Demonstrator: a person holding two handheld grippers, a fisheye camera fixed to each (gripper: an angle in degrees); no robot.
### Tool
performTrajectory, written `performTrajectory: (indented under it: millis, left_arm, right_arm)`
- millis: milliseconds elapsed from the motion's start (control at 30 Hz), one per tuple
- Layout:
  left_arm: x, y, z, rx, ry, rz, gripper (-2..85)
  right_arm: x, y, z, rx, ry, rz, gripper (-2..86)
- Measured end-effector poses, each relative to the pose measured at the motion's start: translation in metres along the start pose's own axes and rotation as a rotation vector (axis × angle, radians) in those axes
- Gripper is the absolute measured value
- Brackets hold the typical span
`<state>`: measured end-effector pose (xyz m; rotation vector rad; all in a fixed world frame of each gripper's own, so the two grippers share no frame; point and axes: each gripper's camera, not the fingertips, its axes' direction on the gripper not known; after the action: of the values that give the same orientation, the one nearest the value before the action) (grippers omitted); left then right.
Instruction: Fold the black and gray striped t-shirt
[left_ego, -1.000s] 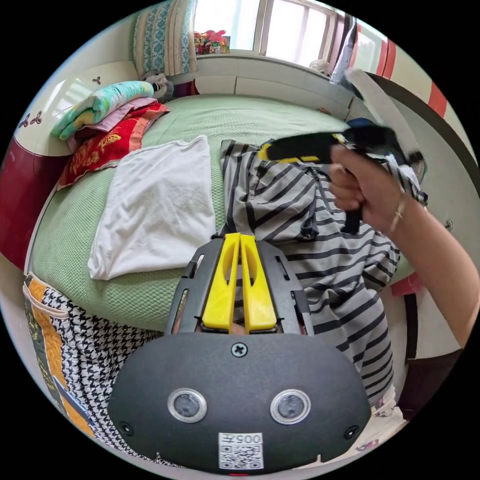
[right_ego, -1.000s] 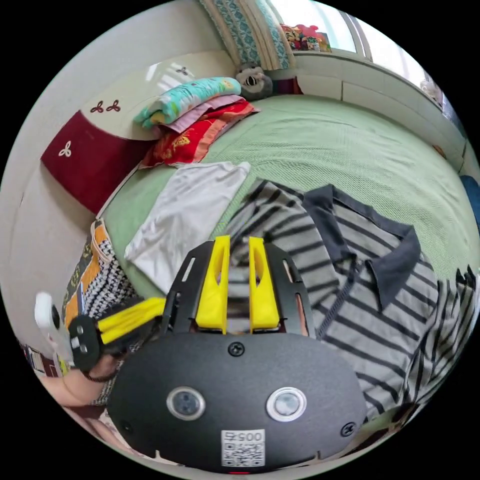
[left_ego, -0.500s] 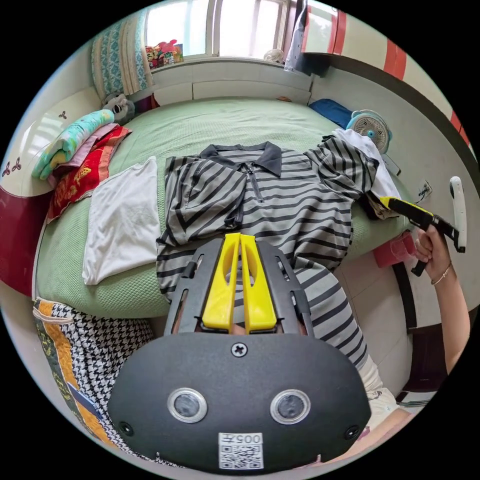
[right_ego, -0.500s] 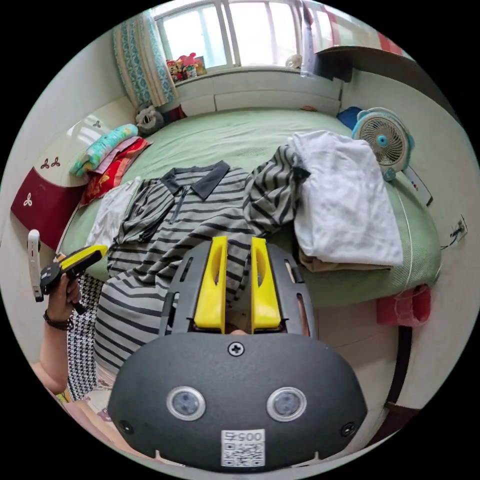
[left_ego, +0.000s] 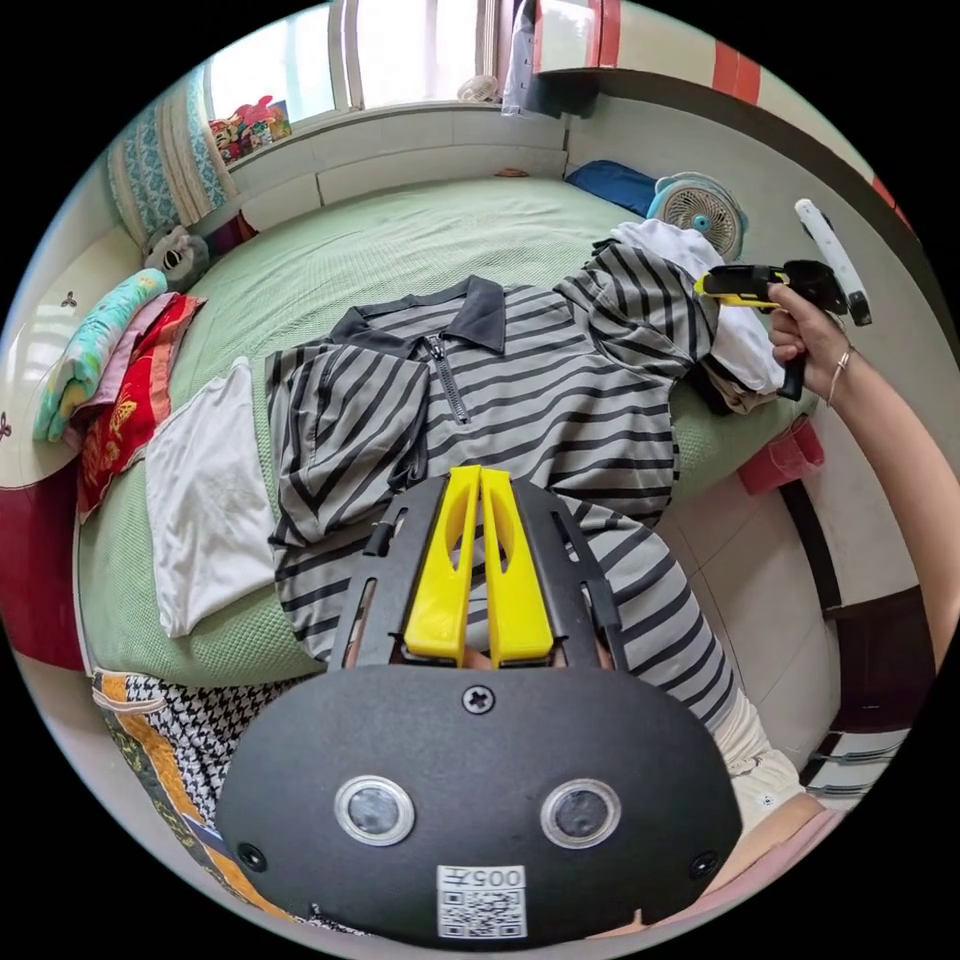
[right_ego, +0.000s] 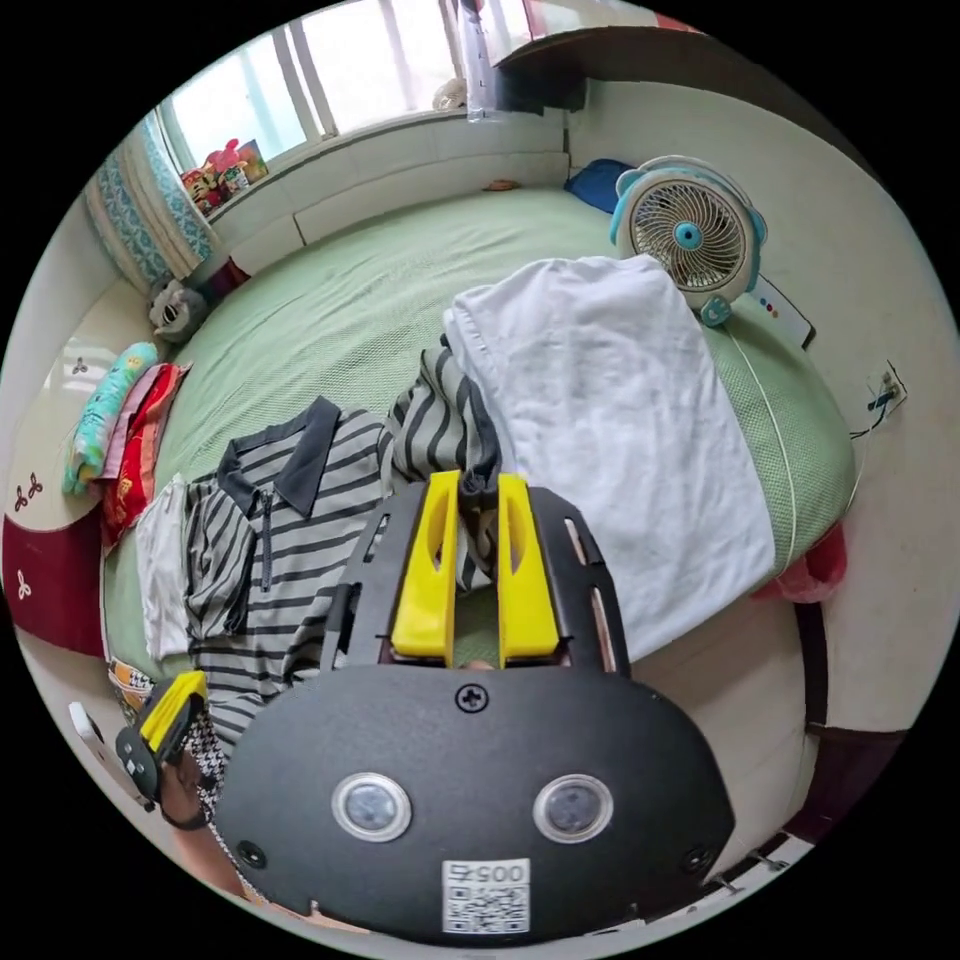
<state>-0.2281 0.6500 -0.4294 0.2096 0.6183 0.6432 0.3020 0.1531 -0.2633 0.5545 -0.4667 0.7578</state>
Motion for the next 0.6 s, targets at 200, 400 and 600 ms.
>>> performTrajectory:
  millis: [200,400,600]
  left_arm:
    - [-0.012,-0.002,0.014,-0.001,0.044,-0.027,-0.4]
    - [-0.01,-0.012,0.04,-0.036,0.054,-0.022,-0.5]
    - [-0.007,-0.016,0.057,-0.056,0.052,0.003,-0.5]
  right_arm:
    - [-0.046,0.014,-0.025,0.15,-0.183,-0.146,3.9]
    - [-0.144,0.077,0.003,-0.009,-0.433,-0.511,4.4]
    - [-0.153,0.106,0.082,-0.267,-0.405,-0.509,6.6]
